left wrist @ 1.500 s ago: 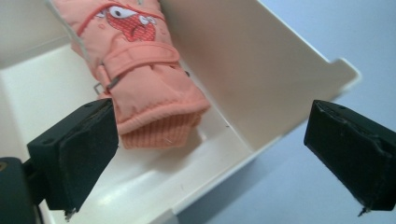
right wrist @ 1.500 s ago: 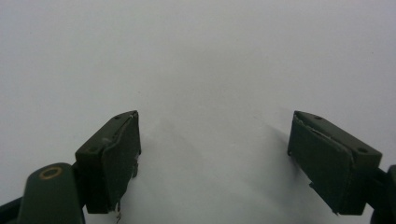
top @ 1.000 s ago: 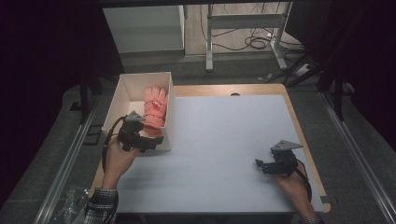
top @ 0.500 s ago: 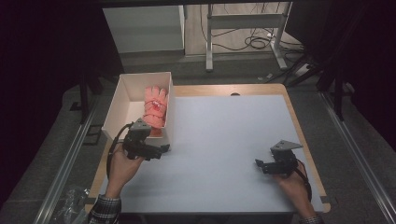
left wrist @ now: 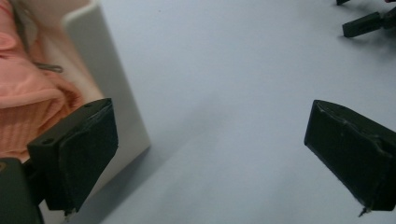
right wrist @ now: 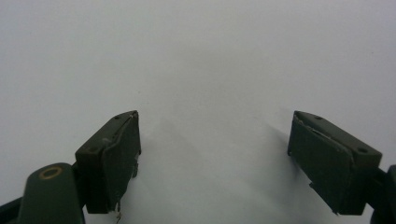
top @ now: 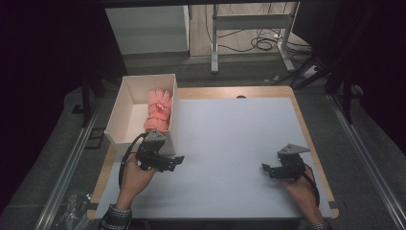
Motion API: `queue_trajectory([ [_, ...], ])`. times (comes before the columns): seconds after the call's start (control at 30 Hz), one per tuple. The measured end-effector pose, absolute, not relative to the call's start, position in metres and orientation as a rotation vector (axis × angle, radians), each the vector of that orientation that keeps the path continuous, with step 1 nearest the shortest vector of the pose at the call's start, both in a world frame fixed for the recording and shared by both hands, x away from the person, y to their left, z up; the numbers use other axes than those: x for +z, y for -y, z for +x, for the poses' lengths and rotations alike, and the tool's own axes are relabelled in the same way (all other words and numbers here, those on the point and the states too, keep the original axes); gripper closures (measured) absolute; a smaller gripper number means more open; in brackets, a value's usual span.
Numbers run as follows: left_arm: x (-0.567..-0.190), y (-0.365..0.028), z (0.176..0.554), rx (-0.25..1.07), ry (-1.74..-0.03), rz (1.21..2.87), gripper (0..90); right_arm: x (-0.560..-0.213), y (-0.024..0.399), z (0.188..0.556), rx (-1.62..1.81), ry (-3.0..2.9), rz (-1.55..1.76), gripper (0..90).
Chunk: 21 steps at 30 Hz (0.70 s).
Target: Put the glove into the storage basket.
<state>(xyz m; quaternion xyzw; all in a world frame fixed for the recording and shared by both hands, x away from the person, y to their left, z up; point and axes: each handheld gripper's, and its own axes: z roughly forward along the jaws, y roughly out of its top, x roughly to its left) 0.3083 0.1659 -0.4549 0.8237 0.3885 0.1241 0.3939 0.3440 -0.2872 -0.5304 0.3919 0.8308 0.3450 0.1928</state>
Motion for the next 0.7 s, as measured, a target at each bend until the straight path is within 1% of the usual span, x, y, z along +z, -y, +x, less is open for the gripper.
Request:
queue_trajectory([
  [0.7,-0.478,-0.117,0.31,0.249,-0.879,2.124,3.3,-0.53,0.287,0.344,0.968,-2.331,1.1,17.5],
])
